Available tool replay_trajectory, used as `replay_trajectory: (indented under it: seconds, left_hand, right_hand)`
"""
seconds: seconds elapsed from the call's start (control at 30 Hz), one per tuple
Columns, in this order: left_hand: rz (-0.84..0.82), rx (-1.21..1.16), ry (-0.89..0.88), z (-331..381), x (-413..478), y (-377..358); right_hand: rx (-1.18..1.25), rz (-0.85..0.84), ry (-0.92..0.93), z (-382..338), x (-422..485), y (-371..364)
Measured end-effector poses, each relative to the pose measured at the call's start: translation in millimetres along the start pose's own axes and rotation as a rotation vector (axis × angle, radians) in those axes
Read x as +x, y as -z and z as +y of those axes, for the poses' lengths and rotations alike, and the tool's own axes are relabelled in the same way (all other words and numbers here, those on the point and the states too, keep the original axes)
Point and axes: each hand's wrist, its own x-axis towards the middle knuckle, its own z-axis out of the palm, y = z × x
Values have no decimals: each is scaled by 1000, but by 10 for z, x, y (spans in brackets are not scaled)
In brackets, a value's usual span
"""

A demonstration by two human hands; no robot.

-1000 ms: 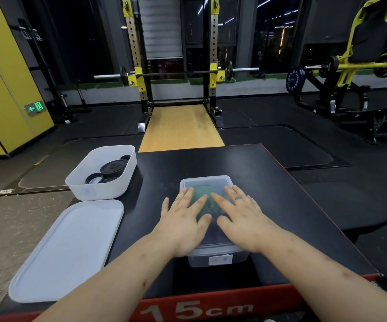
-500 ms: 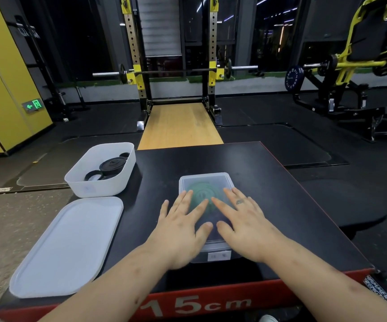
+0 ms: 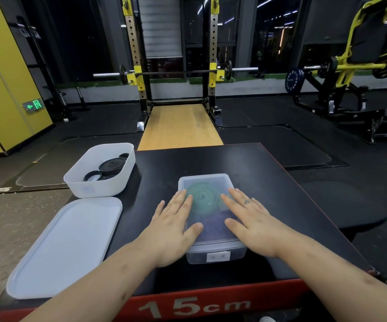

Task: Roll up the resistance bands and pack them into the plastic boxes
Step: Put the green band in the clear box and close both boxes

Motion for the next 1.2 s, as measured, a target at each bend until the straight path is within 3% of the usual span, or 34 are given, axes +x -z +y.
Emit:
replay_trajectory:
  seconds: [0.7,1.07,1.2]
  left_hand:
    - [-31,30,-8,-227,311,113]
    - [13,121,-2,-213,524,301]
    - [-52,113,-21,-191,684,281]
  right_hand:
    - [29,-35,-83,32,375,85]
    - [-79,-58,-108,-16,586,271]
    - [-139,-62,-83,-57,756,269]
